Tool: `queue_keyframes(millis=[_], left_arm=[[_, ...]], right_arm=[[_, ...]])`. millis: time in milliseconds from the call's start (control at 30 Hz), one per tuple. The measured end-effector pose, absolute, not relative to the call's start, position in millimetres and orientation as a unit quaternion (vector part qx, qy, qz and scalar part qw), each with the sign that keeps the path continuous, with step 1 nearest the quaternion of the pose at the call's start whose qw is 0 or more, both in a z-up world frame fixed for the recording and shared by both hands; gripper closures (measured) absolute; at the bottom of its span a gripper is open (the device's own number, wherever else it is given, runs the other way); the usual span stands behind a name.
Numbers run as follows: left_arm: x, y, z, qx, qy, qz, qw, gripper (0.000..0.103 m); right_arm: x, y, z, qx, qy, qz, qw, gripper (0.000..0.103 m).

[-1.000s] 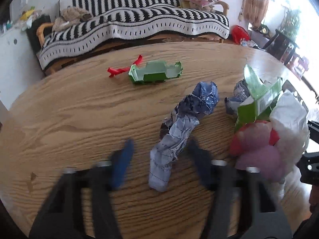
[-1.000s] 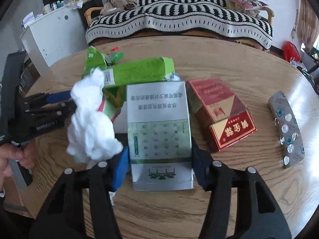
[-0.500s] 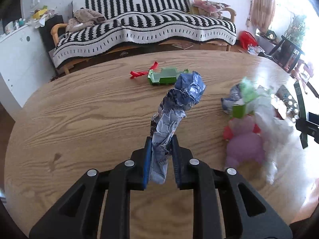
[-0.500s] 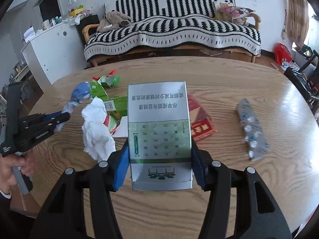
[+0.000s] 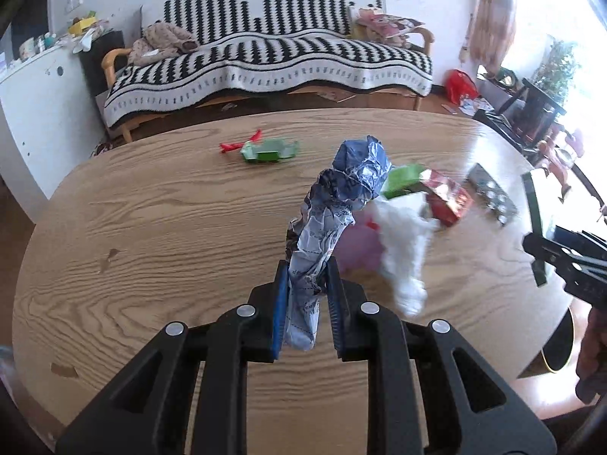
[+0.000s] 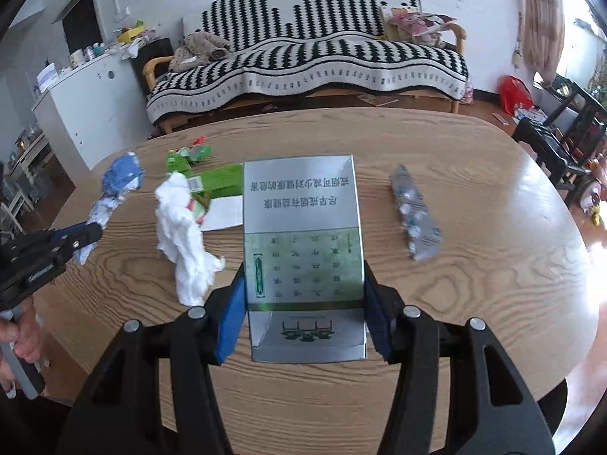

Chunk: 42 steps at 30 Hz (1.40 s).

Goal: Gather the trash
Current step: 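Carry the blue wrapper and white-green box to the bin and open both tools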

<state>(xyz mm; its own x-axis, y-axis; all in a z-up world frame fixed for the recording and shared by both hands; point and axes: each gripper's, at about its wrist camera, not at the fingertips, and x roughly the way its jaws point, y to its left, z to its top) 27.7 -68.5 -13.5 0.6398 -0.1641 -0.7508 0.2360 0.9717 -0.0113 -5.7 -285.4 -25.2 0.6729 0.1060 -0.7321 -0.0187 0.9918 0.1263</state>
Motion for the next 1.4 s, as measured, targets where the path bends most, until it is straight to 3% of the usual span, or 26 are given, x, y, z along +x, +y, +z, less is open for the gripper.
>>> queue_keyframes(millis=[467,833,1100,1400], left_arm=[[-6.8,-180.9,-4.6,0.064,0.369,-0.209,0.903,0.084],[-63.3,-322.0,-15.0,0.088,0.35,-0.364,0.859,0.084],[-128.5,-434.2,-57.4,0.134,0.36,-0.473,0.793,0.084],[-155.3,-517.8,-133.0,0.159,0.433,-0.514,0.723,0.084]], right_arm=[[-51.7,-388.6,-14.6,0.094,0.389,-0.06,0.914,0.048],[-170.2,-536.8,-17.7,0.164,0.346,-0.234,0.894,0.048],[-268.0,-641.3,-61.0,0.261,0.361,-0.336,0.83,0.048],[-291.7,-692.8,-124.4,0.338,0.437,-0.342,0.76,0.048]])
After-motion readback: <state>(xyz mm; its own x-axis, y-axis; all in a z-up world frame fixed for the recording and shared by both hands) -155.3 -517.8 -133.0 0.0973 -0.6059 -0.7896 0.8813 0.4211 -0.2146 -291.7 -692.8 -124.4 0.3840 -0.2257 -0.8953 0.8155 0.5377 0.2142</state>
